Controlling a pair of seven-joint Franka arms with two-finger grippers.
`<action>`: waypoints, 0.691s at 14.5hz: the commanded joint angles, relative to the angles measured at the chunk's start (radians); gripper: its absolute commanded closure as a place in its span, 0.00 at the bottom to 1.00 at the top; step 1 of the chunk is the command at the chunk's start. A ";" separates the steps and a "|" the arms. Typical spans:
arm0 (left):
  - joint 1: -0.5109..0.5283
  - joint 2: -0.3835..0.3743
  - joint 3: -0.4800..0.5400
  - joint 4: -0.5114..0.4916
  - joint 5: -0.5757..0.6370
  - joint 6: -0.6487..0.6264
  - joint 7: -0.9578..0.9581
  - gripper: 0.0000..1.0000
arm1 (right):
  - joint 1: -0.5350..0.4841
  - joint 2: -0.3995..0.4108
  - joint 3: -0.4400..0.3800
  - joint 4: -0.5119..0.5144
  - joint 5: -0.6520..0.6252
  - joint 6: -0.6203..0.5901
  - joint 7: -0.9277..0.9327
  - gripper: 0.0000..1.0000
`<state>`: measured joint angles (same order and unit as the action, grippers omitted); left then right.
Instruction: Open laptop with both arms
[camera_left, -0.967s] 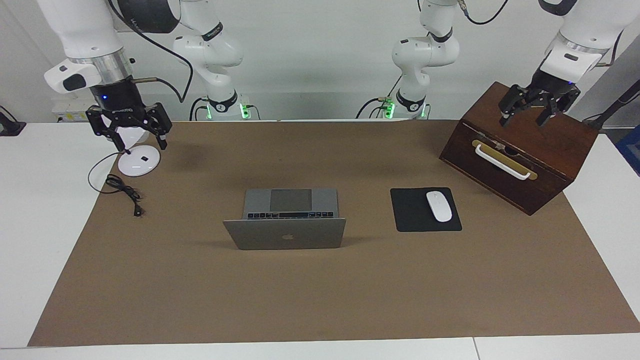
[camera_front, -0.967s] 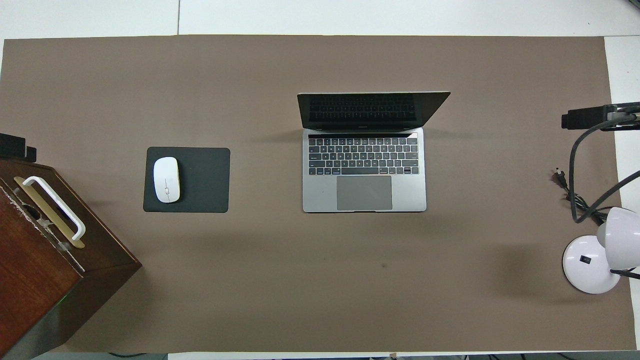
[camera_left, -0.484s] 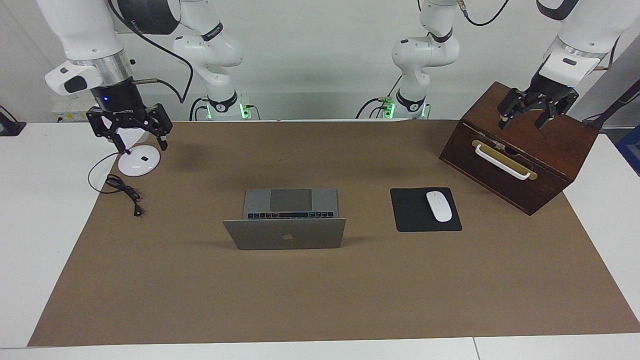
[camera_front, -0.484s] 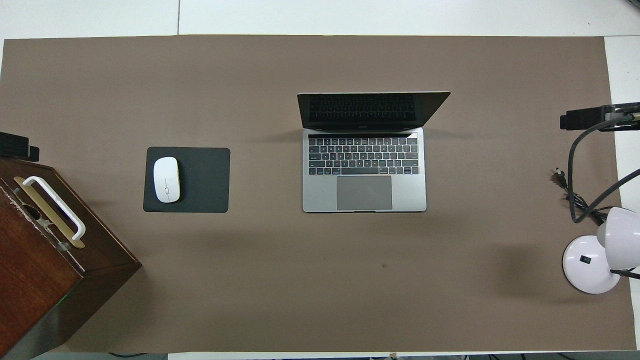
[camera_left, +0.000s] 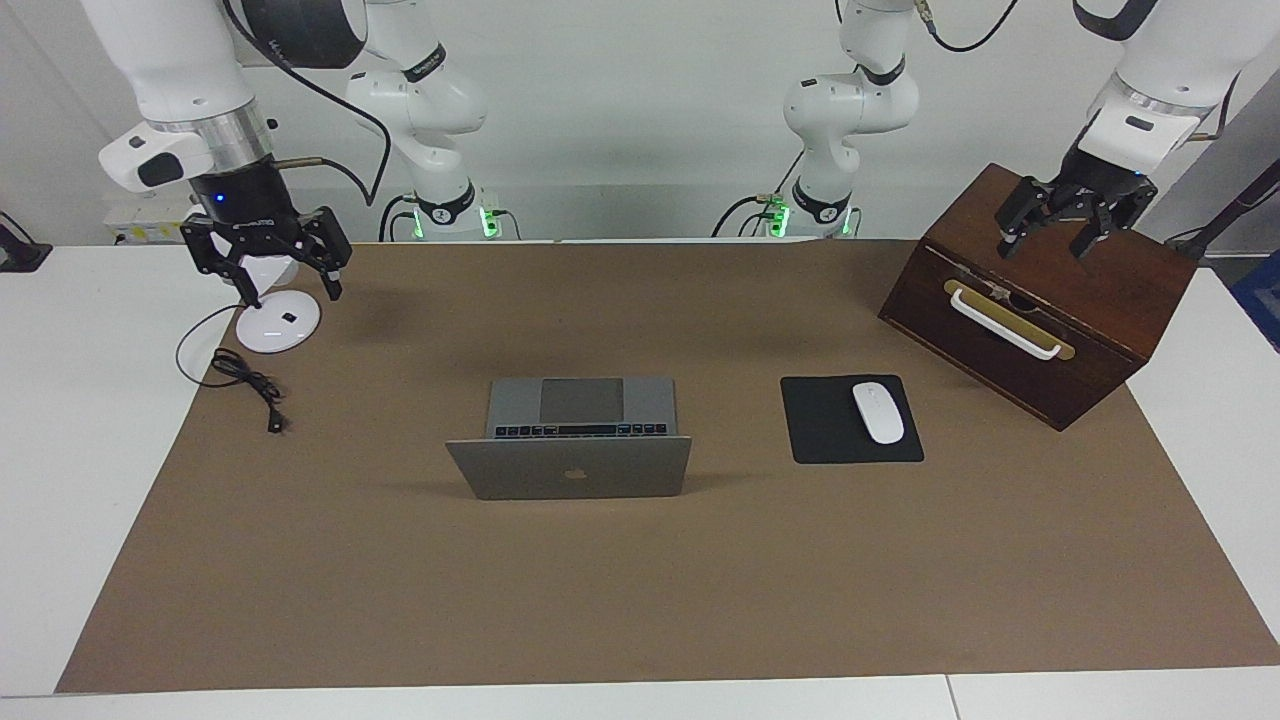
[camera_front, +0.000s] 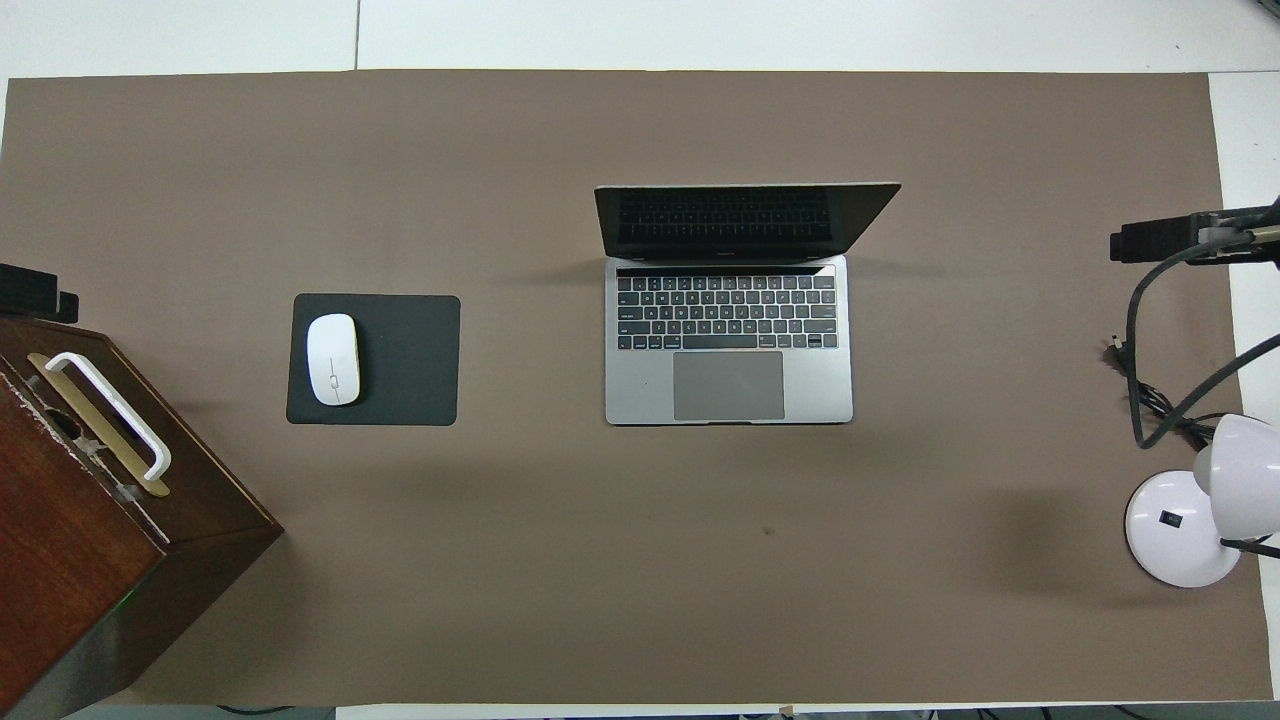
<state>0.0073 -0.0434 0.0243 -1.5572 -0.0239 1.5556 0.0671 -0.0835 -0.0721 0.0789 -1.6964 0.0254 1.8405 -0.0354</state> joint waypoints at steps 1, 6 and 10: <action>0.007 -0.013 -0.009 -0.021 0.015 0.017 -0.013 0.00 | -0.001 0.012 0.041 0.029 0.002 -0.006 0.051 0.00; 0.008 -0.013 -0.009 -0.021 0.016 0.020 -0.012 0.00 | -0.001 0.008 0.093 0.032 0.042 -0.009 0.066 0.00; 0.007 -0.013 -0.009 -0.021 0.016 0.020 -0.013 0.00 | -0.007 0.009 0.088 0.032 0.025 -0.014 0.069 0.00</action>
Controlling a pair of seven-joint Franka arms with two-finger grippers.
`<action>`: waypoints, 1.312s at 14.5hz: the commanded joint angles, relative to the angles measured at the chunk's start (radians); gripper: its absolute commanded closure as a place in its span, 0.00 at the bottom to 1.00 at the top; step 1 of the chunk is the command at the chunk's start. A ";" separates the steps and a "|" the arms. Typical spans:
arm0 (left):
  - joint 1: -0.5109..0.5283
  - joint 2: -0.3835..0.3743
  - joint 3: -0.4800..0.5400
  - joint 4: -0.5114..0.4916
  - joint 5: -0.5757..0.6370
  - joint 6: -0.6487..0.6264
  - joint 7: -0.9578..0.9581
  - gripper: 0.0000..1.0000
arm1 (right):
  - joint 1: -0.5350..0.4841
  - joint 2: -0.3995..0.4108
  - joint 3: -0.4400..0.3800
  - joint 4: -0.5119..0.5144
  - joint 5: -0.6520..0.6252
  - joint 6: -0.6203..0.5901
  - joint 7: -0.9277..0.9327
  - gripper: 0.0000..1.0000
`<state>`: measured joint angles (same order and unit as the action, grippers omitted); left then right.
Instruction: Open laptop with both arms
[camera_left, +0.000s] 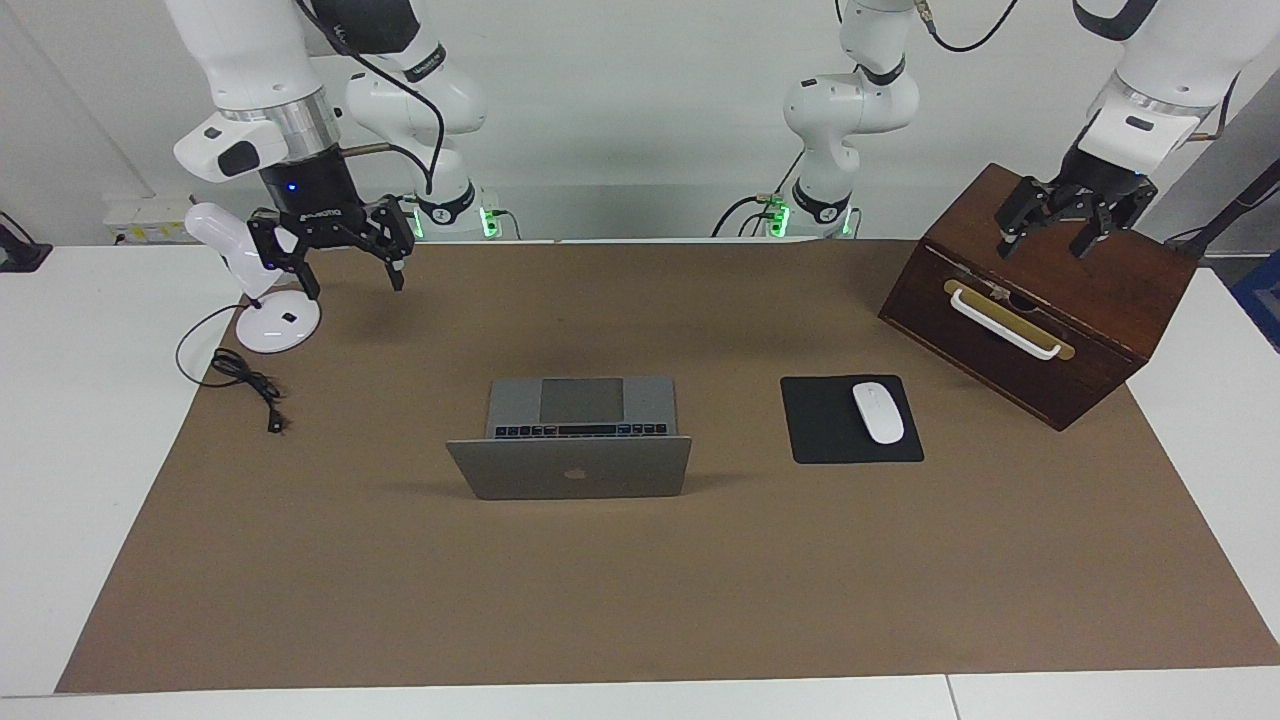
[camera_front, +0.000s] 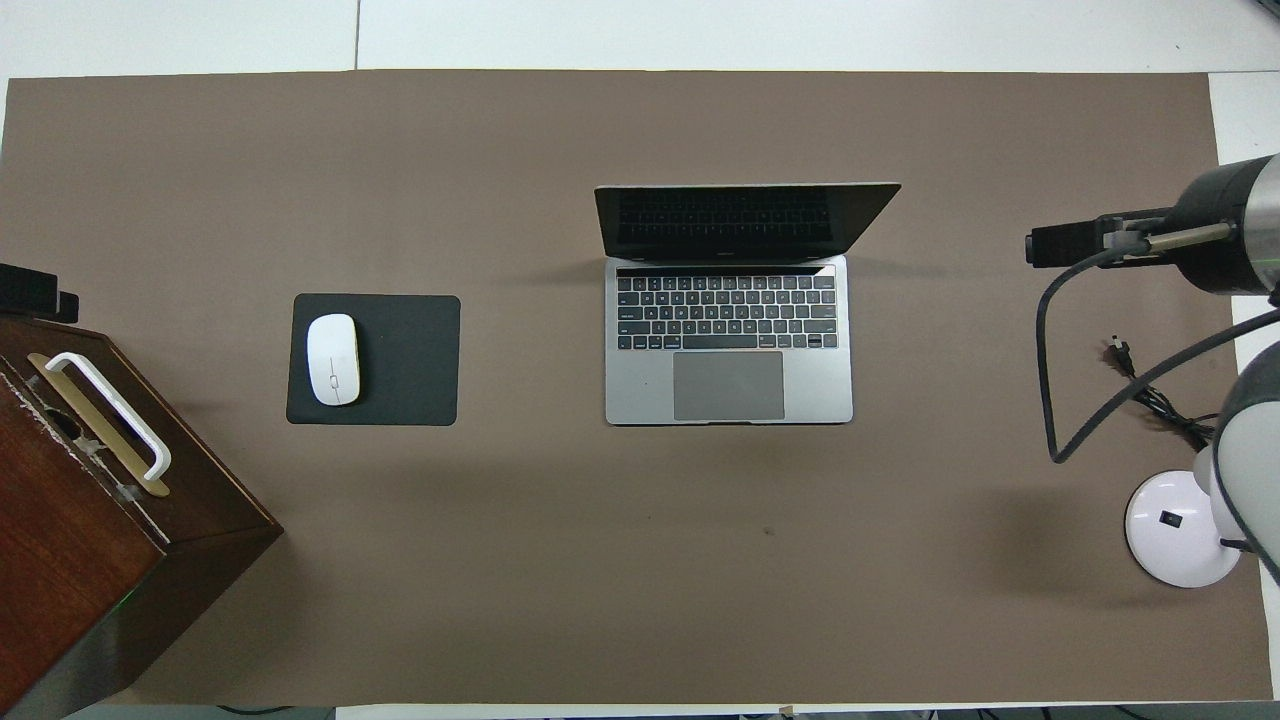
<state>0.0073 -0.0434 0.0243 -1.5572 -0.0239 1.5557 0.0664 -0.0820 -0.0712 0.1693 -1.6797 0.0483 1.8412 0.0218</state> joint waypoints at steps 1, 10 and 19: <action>0.007 -0.013 -0.009 -0.021 0.016 0.020 -0.013 0.00 | -0.019 0.008 -0.004 0.015 0.001 -0.017 0.010 0.00; 0.008 -0.013 -0.009 -0.021 0.016 0.023 -0.013 0.00 | -0.071 -0.024 -0.010 0.002 -0.025 -0.292 0.007 0.00; 0.008 -0.013 -0.009 -0.020 0.018 0.023 -0.013 0.00 | -0.079 -0.036 -0.004 -0.014 -0.053 -0.332 0.009 0.00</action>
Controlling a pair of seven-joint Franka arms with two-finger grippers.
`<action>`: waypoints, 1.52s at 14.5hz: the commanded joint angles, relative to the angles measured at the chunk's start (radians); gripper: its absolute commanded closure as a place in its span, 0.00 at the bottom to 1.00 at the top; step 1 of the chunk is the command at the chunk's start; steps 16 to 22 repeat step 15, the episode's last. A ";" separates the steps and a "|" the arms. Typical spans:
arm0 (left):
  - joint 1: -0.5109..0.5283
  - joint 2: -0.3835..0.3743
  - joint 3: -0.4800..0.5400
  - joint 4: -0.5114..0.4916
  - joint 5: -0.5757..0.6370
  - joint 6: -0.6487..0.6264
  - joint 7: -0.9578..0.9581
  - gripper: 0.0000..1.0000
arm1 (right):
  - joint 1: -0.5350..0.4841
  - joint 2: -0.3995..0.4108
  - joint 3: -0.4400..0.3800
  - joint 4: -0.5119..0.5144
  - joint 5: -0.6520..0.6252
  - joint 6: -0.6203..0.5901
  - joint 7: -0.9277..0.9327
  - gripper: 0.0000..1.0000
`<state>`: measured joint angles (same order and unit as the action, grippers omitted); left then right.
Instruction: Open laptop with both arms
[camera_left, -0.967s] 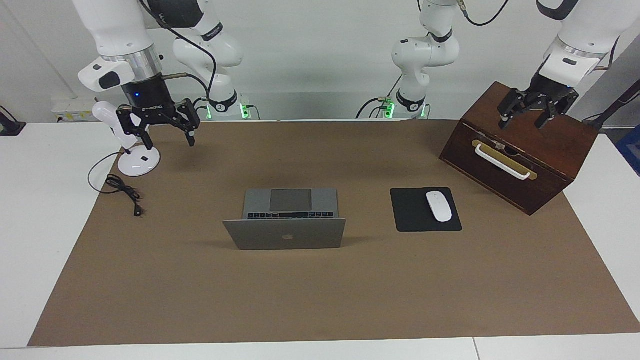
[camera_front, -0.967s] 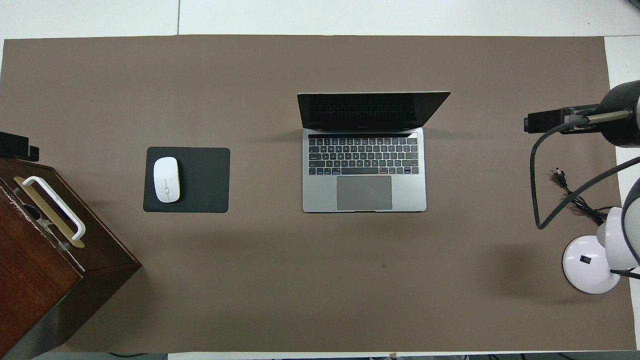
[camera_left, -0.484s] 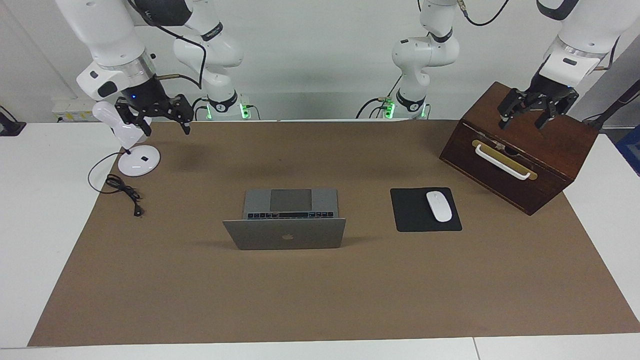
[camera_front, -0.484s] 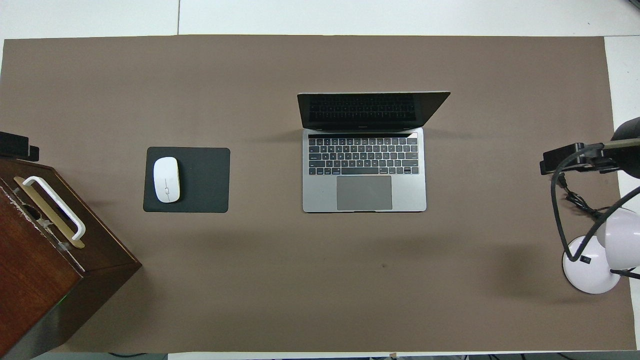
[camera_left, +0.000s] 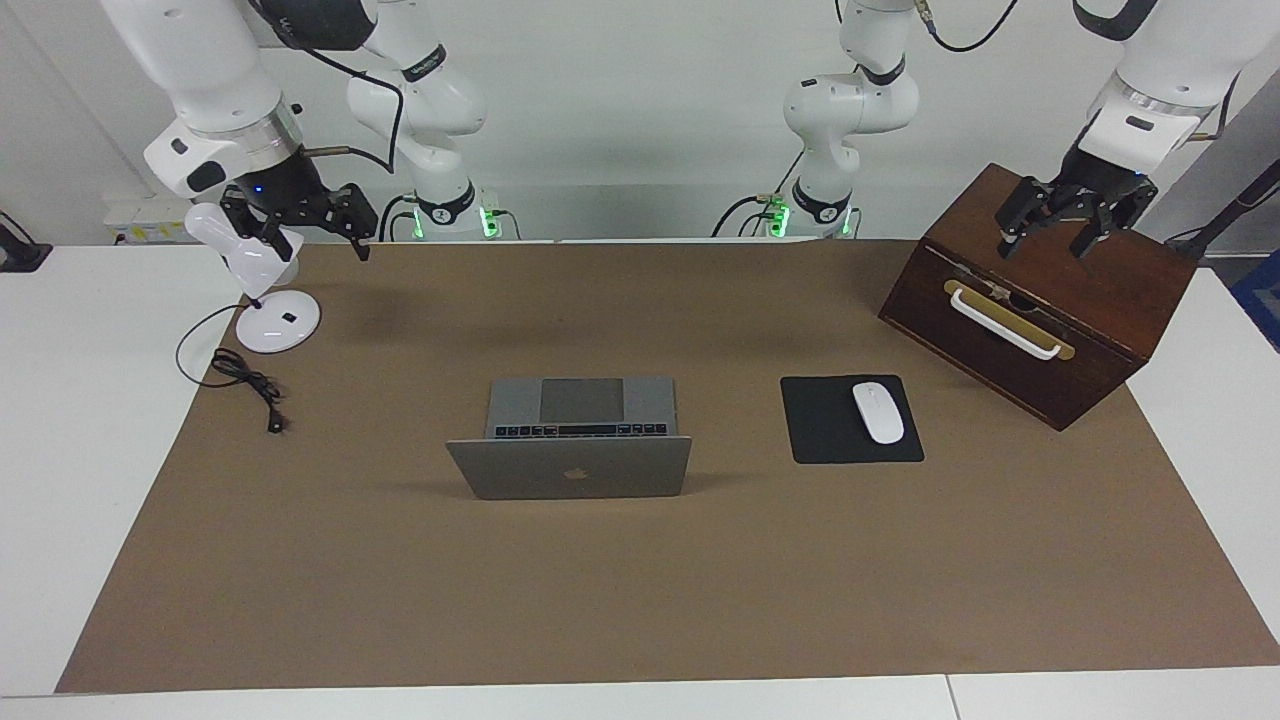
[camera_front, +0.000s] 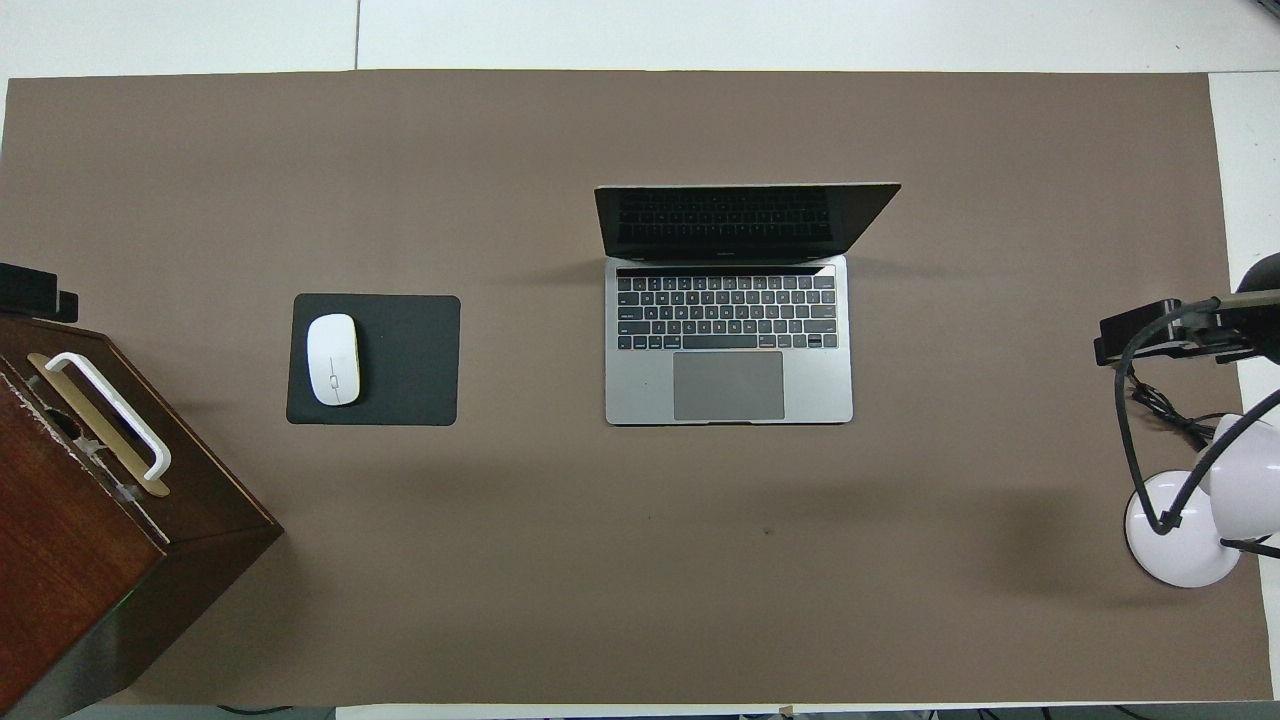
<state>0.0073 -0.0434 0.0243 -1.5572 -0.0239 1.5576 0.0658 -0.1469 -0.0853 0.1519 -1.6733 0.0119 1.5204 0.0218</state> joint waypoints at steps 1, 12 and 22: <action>0.008 -0.013 -0.009 -0.020 0.018 0.021 -0.012 0.00 | -0.014 -0.024 0.012 -0.022 -0.015 -0.009 0.010 0.00; 0.008 -0.013 -0.009 -0.020 0.018 0.021 -0.012 0.00 | -0.031 -0.024 0.009 -0.025 -0.013 -0.011 0.012 0.00; 0.008 -0.013 -0.009 -0.020 0.018 0.019 -0.012 0.00 | -0.031 -0.024 0.009 -0.025 -0.013 -0.011 0.012 0.00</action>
